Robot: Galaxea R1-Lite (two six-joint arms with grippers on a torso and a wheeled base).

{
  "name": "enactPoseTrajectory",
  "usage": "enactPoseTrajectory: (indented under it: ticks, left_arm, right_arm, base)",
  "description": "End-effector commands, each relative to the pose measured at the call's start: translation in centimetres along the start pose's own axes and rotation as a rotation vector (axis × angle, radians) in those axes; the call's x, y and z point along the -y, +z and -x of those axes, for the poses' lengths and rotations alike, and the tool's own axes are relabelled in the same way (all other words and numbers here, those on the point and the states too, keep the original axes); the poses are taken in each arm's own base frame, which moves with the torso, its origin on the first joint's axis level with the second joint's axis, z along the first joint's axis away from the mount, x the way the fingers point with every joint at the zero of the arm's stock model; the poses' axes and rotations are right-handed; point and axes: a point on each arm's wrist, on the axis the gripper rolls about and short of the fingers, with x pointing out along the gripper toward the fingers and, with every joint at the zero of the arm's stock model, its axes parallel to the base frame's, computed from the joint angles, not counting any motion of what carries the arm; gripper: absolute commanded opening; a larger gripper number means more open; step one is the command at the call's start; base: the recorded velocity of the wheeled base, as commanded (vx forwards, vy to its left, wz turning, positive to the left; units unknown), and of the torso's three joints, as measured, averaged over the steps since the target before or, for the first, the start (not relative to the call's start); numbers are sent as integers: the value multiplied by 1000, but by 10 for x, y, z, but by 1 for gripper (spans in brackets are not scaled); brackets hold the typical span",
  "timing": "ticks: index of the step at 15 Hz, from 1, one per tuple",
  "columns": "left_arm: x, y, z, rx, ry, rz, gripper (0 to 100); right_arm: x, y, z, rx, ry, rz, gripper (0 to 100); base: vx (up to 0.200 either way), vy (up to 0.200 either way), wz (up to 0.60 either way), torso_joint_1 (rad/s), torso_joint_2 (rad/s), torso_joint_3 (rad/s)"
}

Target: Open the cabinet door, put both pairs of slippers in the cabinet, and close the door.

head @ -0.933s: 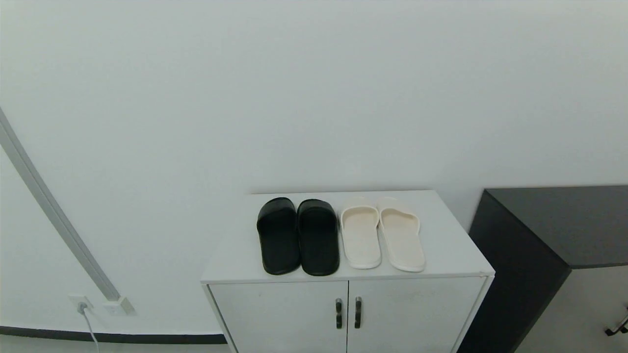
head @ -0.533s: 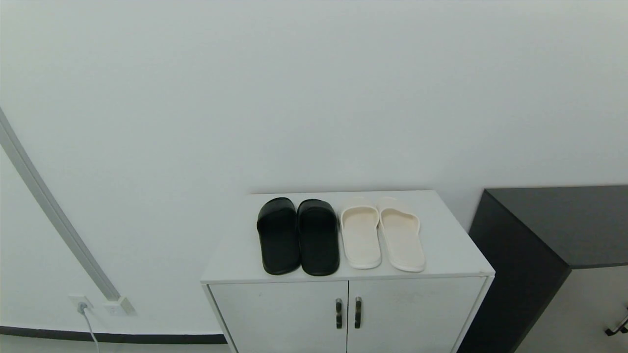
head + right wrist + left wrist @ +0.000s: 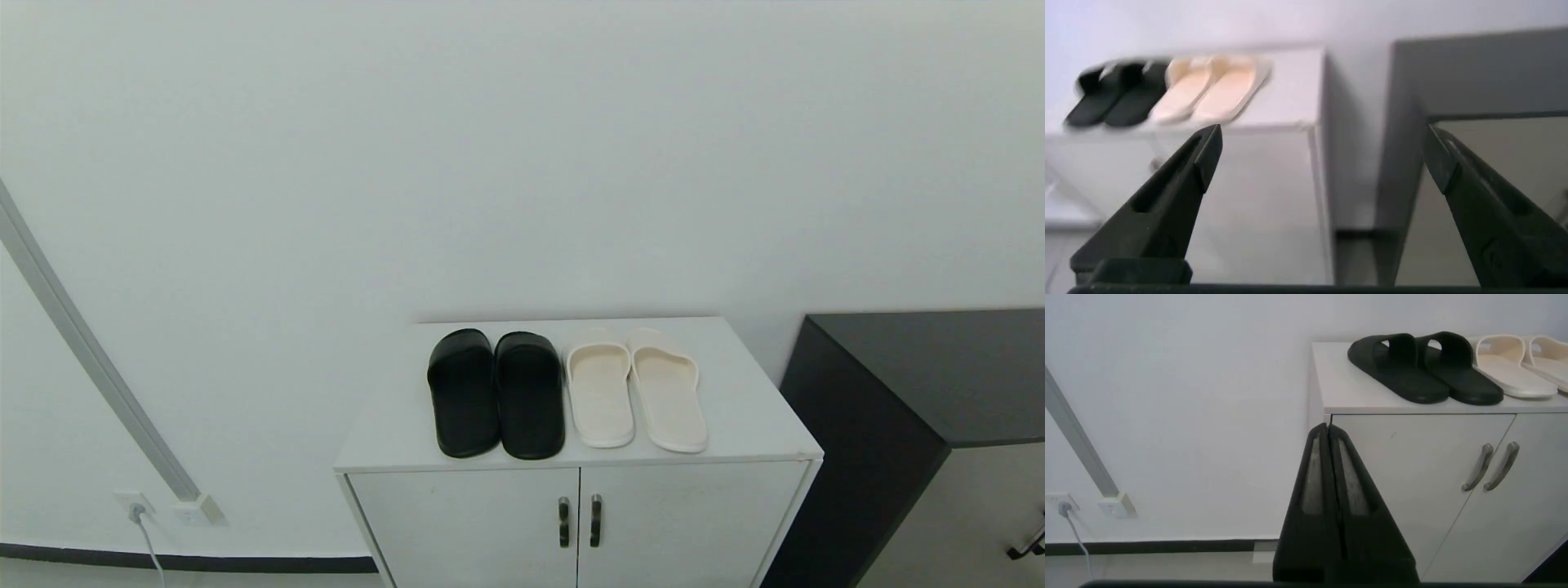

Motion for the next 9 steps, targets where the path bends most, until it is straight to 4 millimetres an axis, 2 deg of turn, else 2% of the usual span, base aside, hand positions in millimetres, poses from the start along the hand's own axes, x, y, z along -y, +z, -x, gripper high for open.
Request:
enactPoseTrajectory:
  ticks: [1,4,9]
  left_arm:
    - [0,0,0,0,-1,-1,0]
    - [0,0,0,0,1,1,0]
    - [0,0,0,-2,-1,-1,0]
  right_arm:
    - [0,15,-54,-241,130,-19,100]
    - [-16,21,-104,-293,214,22,100]
    - [-95,35,-151,-289,240,-33,100]
  base:
    - [0,0,0,0,0,0]
    - [0,0,0,0,0,0]
    - [0,0,0,0,0,0]
